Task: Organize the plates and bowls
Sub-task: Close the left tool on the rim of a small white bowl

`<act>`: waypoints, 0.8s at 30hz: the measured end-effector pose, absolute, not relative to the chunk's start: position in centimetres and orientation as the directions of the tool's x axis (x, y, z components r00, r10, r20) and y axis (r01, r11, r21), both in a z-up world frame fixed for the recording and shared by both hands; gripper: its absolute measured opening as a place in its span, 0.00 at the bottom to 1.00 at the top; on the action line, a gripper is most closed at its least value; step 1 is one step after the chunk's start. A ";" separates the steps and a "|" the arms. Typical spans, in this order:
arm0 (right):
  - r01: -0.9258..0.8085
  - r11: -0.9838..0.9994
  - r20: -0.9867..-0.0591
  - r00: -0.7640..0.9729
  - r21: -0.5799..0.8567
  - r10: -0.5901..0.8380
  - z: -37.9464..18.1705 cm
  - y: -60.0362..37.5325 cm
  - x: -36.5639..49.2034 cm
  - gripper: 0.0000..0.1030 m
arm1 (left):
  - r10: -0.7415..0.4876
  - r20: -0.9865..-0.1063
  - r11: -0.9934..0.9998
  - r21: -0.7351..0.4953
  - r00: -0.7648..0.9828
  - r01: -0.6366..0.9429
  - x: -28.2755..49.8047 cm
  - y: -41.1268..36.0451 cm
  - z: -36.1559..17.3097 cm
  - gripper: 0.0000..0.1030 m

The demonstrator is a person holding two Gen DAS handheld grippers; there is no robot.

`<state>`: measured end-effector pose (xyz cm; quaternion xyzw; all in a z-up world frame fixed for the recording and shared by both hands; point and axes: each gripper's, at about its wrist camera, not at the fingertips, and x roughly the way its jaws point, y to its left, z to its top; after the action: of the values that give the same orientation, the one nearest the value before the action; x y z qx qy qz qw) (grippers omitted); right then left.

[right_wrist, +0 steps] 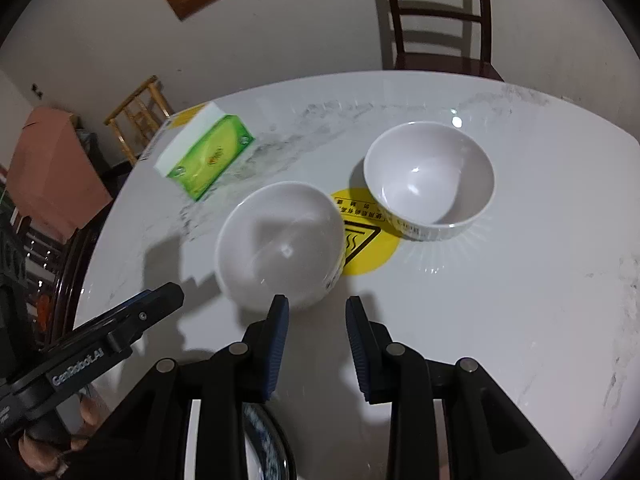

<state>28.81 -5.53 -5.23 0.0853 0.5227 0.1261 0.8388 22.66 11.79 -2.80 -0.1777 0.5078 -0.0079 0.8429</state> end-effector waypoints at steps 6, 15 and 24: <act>-0.104 0.963 -0.877 0.398 0.247 0.268 -7.2 -4.9 31.4 0.29 | -0.205 -0.863 0.931 -0.318 0.461 -0.182 25.8 11.3 -4.7 0.41; -0.102 0.968 -0.890 0.382 0.228 0.249 -9.0 -4.1 33.2 0.20 | -0.198 -0.881 0.942 -0.293 0.430 -0.166 28.1 10.6 -7.5 0.33; -0.112 0.969 -0.885 0.394 0.222 0.248 -9.4 -3.6 33.3 0.13 | -0.240 -0.873 0.934 -0.327 0.424 -0.144 28.4 10.0 -8.1 0.13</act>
<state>33.26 -3.64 -9.38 0.0631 0.5399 0.1081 0.8324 28.42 10.04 -8.10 -0.1792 0.5359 -0.0291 0.8245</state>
